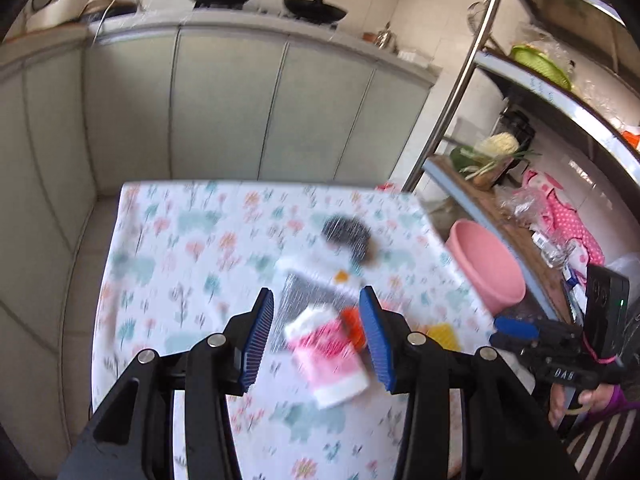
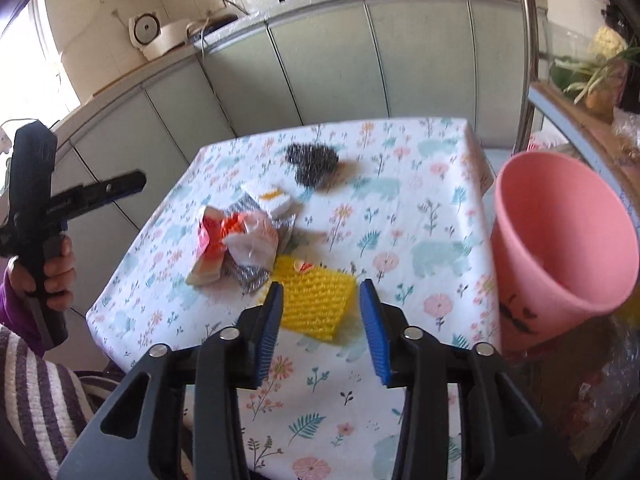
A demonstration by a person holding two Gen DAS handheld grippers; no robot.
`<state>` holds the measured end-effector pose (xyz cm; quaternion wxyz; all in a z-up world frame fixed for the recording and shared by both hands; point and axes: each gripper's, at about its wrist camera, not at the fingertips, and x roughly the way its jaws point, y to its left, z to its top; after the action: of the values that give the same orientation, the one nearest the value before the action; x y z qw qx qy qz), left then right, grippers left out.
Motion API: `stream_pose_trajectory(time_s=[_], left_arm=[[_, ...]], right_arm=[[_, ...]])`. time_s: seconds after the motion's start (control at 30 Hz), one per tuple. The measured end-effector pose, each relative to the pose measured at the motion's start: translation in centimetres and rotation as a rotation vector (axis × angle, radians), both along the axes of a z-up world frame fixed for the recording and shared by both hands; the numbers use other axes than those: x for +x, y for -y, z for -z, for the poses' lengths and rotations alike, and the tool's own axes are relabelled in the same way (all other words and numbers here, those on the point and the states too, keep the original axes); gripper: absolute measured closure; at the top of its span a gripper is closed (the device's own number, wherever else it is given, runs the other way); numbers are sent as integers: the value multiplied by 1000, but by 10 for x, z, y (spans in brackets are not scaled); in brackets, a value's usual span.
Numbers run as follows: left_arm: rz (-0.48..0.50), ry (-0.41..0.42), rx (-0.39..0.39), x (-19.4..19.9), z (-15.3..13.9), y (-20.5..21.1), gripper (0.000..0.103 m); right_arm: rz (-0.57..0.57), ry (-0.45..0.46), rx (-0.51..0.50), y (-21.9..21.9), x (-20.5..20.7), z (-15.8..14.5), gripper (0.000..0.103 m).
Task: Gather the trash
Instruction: 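Move both tools back over the trash on the table, then grasp the pink-and-white paper carton with the left tool while the right tool grasps white plastic with orange ribbon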
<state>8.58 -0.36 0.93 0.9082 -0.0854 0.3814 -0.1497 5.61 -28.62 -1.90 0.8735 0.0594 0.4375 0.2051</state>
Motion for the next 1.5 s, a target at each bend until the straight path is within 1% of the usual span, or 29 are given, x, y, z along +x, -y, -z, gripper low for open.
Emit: stream_pose_trajectory(time_s=[0.1, 0.17, 0.4, 0.5, 0.57, 0.67, 0.83, 0.9, 0.93, 0.97, 1.0, 1.07, 1.1, 1.13, 1.23, 1.33, 1.5], left_arm=[[3, -95, -17, -5, 27, 0, 59], [23, -132, -40, -5, 38, 6, 59], [59, -207, -14, 2, 61, 25, 59], [72, -225, 8, 5, 67, 32, 59], [67, -243, 36, 9, 72, 37, 59], [59, -261, 49, 13, 76, 40, 59], [85, -233, 84, 14, 74, 51, 59], [103, -236, 80, 15, 75, 53, 60], [106, -237, 79, 15, 76, 54, 63], [109, -237, 76, 15, 77, 54, 69], [113, -231, 68, 15, 76, 53, 71], [111, -212, 53, 14, 73, 51, 82], [105, -198, 50, 13, 70, 49, 83], [97, -185, 49, 12, 67, 47, 87], [66, -163, 37, 11, 62, 36, 91], [20, -151, 7, 9, 59, 23, 91], [-27, -124, -33, 6, 53, 6, 91]], right_arm=[[-7, -29, -25, -8, 4, 9, 61], [-6, -42, -31, -11, 6, 13, 61], [-14, -69, -44, -19, 7, 22, 61], [-21, -59, -44, -21, 6, 21, 61], [-30, -48, -47, -22, 6, 19, 61], [-42, -39, -53, -25, 7, 18, 61], [-57, -23, -40, -29, 9, 18, 61], [-73, -10, -40, -33, 10, 16, 61], [-80, -7, -37, -35, 11, 15, 61], [-90, -5, -35, -37, 12, 14, 61], [-99, -4, -35, -39, 14, 14, 61], [-112, -5, -31, -43, 17, 14, 61], [-119, -6, -29, -46, 19, 13, 61], [-132, -3, -26, -49, 21, 12, 61], [-162, 3, -18, -60, 27, 10, 61], [-190, 12, -8, -74, 34, 8, 61], [-187, -1, 3, -87, 49, 10, 61]])
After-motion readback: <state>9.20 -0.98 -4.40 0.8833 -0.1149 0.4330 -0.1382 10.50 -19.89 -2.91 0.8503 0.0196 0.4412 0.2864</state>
